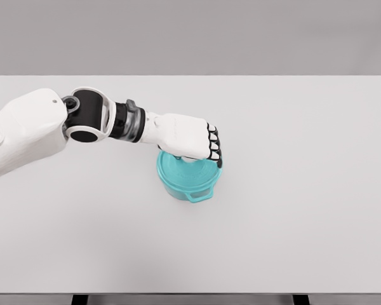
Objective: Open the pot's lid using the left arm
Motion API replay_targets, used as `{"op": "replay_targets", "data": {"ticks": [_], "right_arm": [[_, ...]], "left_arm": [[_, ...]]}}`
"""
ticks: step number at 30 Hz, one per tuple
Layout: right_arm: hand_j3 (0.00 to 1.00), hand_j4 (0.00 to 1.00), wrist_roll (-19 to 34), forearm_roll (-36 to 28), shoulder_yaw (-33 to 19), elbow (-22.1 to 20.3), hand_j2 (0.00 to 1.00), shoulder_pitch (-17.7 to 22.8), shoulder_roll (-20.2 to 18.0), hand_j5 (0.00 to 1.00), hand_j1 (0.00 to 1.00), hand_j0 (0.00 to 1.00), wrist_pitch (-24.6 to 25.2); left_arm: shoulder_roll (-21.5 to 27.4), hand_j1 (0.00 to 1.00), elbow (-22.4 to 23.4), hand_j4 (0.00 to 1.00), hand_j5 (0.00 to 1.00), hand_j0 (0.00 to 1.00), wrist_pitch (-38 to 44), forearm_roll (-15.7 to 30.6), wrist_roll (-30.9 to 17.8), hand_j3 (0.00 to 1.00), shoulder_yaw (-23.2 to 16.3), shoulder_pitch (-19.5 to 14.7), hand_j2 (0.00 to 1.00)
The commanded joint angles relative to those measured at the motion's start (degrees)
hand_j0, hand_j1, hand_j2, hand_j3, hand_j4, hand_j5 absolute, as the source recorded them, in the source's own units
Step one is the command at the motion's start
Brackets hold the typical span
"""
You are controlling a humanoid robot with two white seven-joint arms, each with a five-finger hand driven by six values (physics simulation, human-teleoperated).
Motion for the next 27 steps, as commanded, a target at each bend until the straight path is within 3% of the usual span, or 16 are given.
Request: {"op": "replay_targets", "data": {"ticks": [1, 4, 8, 16, 27], "right_arm": [[1.0, 1.0, 0.01, -0.02, -0.03, 0.0, 1.0, 0.0, 0.0, 1.0, 1.0, 1.0, 0.0], [1.0, 1.0, 0.01, -0.02, -0.03, 0.0, 1.0, 0.0, 0.0, 1.0, 1.0, 1.0, 0.0], [1.0, 1.0, 0.01, -0.02, -0.03, 0.0, 1.0, 0.0, 0.0, 1.0, 1.0, 1.0, 0.0], [1.0, 1.0, 0.01, -0.02, -0.03, 0.0, 1.0, 0.0, 0.0, 1.0, 1.0, 1.0, 0.0], [1.0, 1.0, 0.01, -0.02, -0.03, 0.0, 1.0, 0.0, 0.0, 1.0, 1.0, 1.0, 0.0]], "left_arm": [[0.14, 0.78, 0.0, 0.78, 0.78, 0.78, -0.19, 0.44, -0.39, 0.78, -0.02, 0.0, 0.78], [0.84, 0.87, 0.0, 0.87, 0.87, 0.87, -0.19, 1.05, -0.3, 0.87, 0.33, -0.79, 0.87], [0.84, 0.88, 0.09, 0.88, 0.88, 0.88, -0.19, 1.23, -0.3, 0.88, 0.33, -0.79, 0.88], [0.75, 0.78, -0.09, 0.78, 0.78, 0.78, -0.19, 1.23, -0.39, 0.78, 0.07, -0.79, 0.78], [0.75, 0.72, -0.09, 0.72, 0.72, 0.72, -0.19, 1.14, -0.39, 0.72, -0.02, -0.88, 0.72]]}}
